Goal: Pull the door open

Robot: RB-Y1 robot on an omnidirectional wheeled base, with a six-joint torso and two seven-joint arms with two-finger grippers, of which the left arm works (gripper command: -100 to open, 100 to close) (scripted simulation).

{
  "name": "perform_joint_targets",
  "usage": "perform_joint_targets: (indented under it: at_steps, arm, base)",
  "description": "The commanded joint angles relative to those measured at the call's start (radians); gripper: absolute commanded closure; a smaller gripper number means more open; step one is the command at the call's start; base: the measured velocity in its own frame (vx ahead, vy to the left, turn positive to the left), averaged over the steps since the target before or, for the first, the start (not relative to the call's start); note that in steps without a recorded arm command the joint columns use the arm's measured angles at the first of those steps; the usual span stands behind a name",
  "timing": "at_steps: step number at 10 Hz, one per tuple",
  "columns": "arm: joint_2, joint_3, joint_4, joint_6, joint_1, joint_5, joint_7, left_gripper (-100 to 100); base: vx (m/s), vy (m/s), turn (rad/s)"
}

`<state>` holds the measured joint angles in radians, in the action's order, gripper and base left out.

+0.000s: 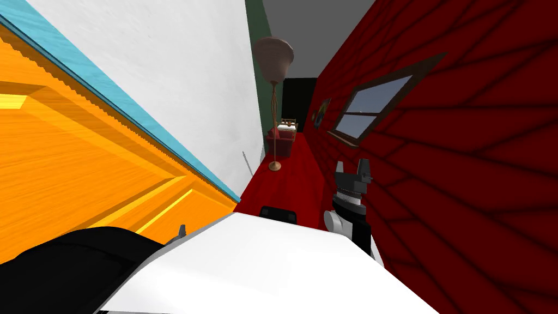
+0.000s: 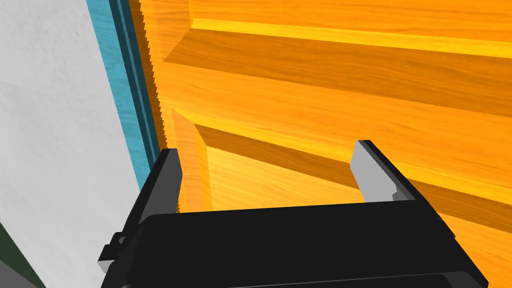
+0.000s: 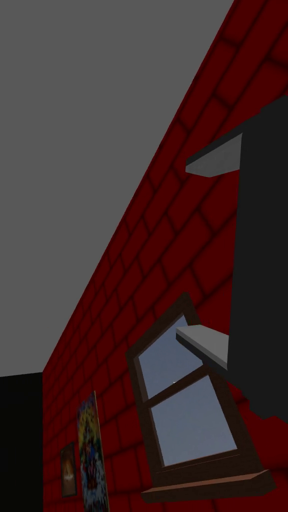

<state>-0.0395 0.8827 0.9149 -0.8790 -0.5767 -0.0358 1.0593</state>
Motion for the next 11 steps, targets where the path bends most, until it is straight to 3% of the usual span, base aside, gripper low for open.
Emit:
perform_joint_targets:
  at_steps: [1, 11]
  arm:
    - [0.007, 0.011, -0.012, -0.004, 0.005, -0.001, 0.015, -100]
    - [0.066, 0.08, -0.053, -0.036, 0.059, -0.005, 0.1, -100]
  base:
    - [-0.116, 0.048, 0.296]
    - [-0.152, 0.078, 0.285]
